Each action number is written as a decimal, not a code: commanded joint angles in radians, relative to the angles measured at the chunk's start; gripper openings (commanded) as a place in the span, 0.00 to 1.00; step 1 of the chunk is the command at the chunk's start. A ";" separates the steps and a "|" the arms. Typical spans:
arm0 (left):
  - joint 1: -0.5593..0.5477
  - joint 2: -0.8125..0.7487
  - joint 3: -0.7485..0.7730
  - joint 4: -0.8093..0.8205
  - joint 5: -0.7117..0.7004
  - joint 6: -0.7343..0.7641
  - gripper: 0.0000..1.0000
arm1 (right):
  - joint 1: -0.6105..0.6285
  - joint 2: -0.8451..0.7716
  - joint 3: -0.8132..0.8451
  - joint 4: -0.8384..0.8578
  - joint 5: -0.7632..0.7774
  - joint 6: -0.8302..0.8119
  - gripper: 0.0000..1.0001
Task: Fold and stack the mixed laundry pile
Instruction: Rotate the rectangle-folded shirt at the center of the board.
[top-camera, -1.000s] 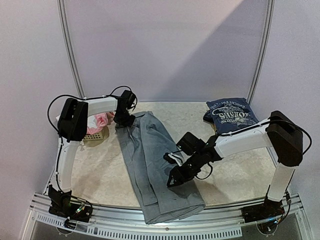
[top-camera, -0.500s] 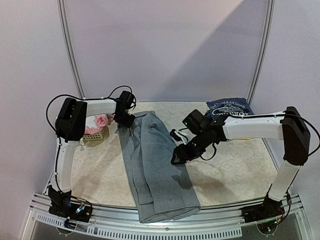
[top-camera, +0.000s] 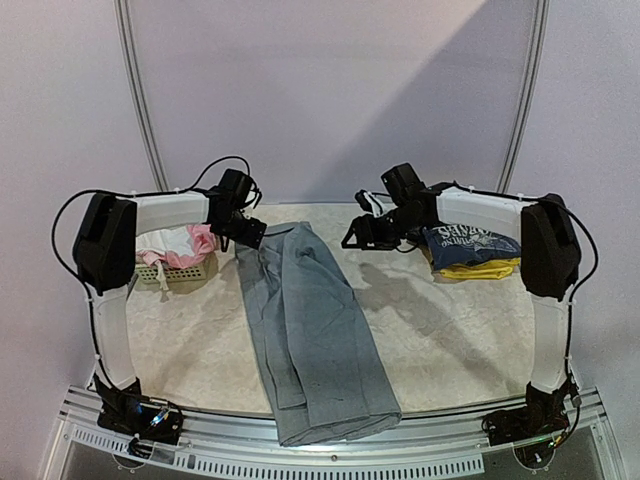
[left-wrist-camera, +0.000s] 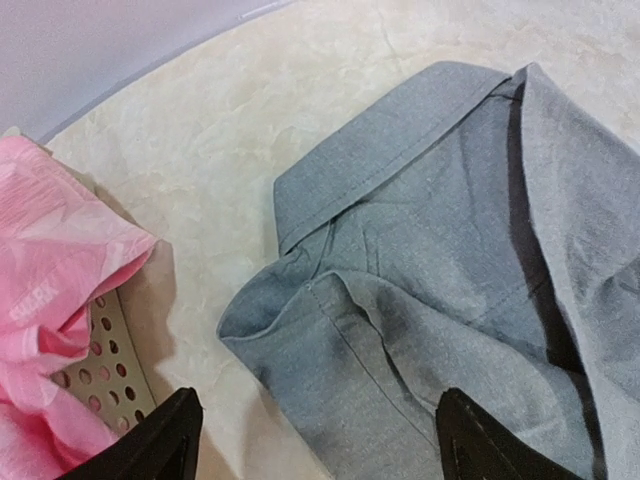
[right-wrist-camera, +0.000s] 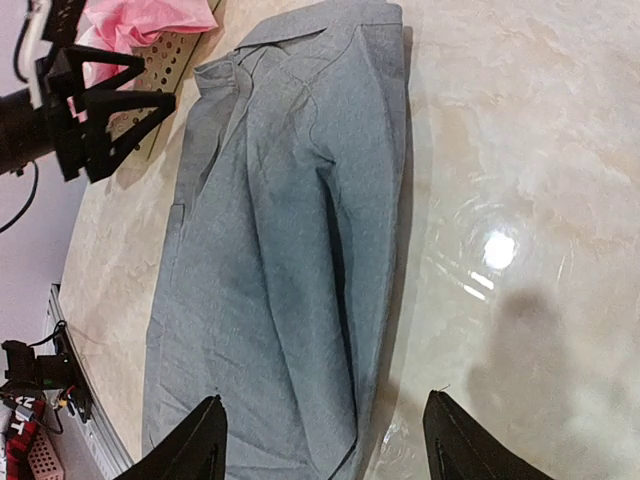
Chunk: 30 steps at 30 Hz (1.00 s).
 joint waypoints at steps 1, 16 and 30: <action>-0.022 -0.095 -0.104 0.044 0.053 -0.038 0.85 | -0.054 0.143 0.155 -0.024 -0.140 -0.029 0.67; -0.131 -0.397 -0.467 0.214 0.082 -0.163 0.99 | -0.092 0.560 0.588 -0.131 -0.335 0.006 0.61; -0.230 -0.405 -0.545 0.254 0.069 -0.208 0.97 | -0.065 0.624 0.604 -0.158 -0.434 -0.016 0.51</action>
